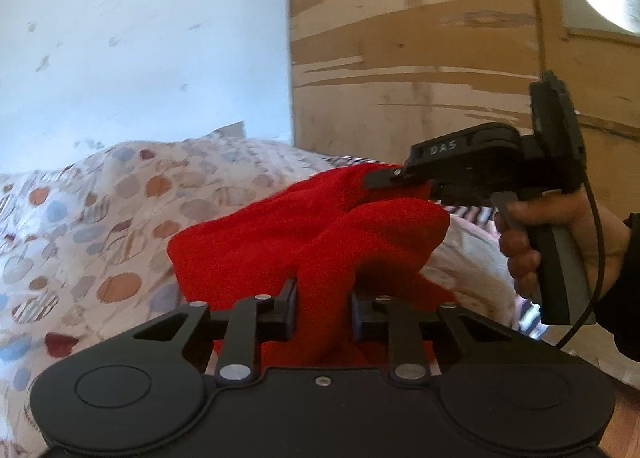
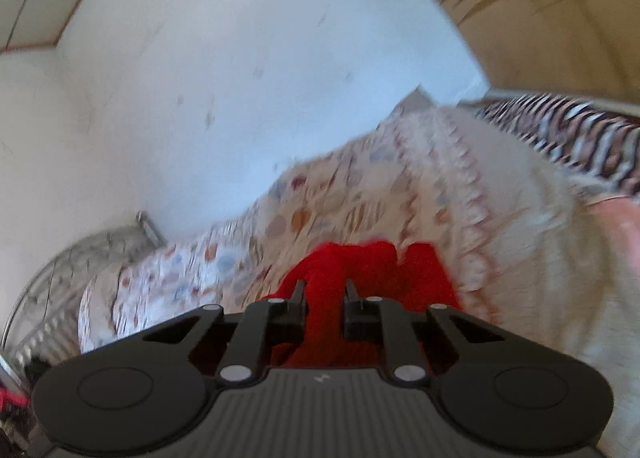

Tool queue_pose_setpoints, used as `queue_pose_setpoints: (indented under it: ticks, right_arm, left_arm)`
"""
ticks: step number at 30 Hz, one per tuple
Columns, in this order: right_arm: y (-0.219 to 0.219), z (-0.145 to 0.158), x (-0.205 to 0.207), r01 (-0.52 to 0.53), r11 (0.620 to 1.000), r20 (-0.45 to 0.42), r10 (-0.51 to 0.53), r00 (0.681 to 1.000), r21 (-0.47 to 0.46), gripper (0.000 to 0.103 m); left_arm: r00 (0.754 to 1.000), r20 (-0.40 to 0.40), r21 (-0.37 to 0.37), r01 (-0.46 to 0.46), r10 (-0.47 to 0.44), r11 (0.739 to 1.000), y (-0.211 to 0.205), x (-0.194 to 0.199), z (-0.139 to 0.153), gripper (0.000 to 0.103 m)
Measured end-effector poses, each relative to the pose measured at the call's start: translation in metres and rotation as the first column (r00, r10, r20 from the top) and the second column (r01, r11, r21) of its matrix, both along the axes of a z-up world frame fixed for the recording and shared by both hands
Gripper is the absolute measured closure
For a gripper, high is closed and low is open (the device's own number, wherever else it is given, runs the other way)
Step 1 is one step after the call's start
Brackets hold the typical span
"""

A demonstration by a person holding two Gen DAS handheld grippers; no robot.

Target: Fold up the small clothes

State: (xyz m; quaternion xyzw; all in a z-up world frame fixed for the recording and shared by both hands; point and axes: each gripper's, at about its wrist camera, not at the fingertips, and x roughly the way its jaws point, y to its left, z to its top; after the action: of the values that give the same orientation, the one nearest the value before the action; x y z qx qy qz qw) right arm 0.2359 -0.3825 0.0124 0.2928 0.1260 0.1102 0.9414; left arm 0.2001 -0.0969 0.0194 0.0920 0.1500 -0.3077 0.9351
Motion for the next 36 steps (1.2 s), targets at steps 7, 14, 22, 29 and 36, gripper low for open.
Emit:
queue_pose_setpoints:
  ticks: [7,14,22,29,36]
  right_arm:
    - [-0.019,-0.049,-0.002,0.041,0.998,-0.132,-0.035,0.991,0.049,0.084]
    - [-0.009,-0.044,-0.005,0.048,0.999,-0.124,-0.048,0.991,-0.009,0.076]
    - [-0.001,-0.027,-0.027,0.083,0.993,-0.107,-0.092,0.99,-0.084,0.025]
    - [0.02,-0.011,-0.047,0.063,0.99,-0.048,-0.069,0.996,-0.128,0.0]
    - [0.053,-0.016,-0.062,0.032,0.976,-0.052,-0.044,0.998,-0.217,0.0]
  left_arm:
    - [0.999,-0.015,0.093,0.045,-0.044,0.995,-0.025,-0.008,-0.02,0.077]
    - [0.998,-0.053,0.031,0.034,-0.033,0.999,-0.012,-0.004,-0.015,0.07]
    - [0.994,-0.109,-0.068,0.002,-0.009,0.998,0.007,-0.011,-0.001,0.04]
    - [0.978,-0.194,-0.255,-0.127,0.078,0.958,0.043,-0.013,0.011,0.009]
    - [0.929,-0.298,-0.31,-0.31,0.218,0.899,0.062,0.009,0.016,0.003]
